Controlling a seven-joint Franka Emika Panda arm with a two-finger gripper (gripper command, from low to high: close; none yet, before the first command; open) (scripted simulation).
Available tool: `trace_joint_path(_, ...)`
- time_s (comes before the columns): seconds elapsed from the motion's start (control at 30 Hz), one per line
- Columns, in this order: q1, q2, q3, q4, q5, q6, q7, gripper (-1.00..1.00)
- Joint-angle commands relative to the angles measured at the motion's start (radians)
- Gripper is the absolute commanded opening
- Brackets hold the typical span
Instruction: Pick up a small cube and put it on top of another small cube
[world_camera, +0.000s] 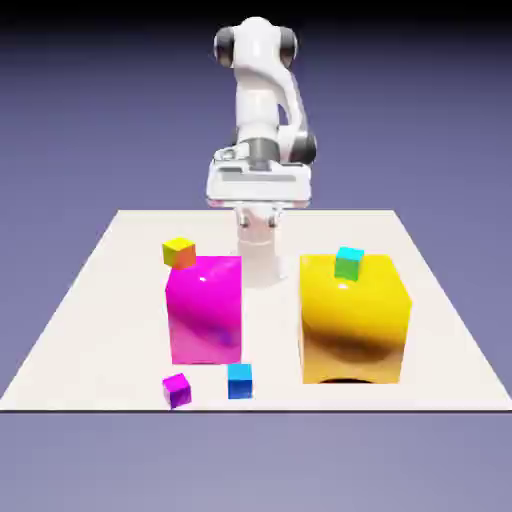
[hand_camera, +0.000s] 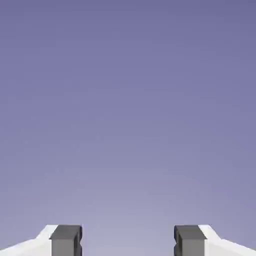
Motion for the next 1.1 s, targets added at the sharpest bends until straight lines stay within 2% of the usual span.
trace_joint_path(0.0,-0.001,0.036,-0.001,0.024,-0.001,-0.028,-0.002,0.00)
trace_joint_path(0.8,-0.035,0.906,-0.034,0.606,-0.021,-0.708,-0.048,0.00)
trace_joint_path(0.87,-0.035,0.913,-0.034,0.611,-0.021,-0.713,-0.049,0.00)
trace_joint_path(1.0,-0.039,1.045,-0.033,0.587,-0.019,-0.557,-0.048,0.00)
trace_joint_path(1.03,-0.039,1.045,-0.033,0.587,-0.019,-0.557,-0.048,-1.00)
trace_joint_path(1.07,-0.039,1.045,-0.033,0.587,-0.019,-0.557,-0.048,-1.00)
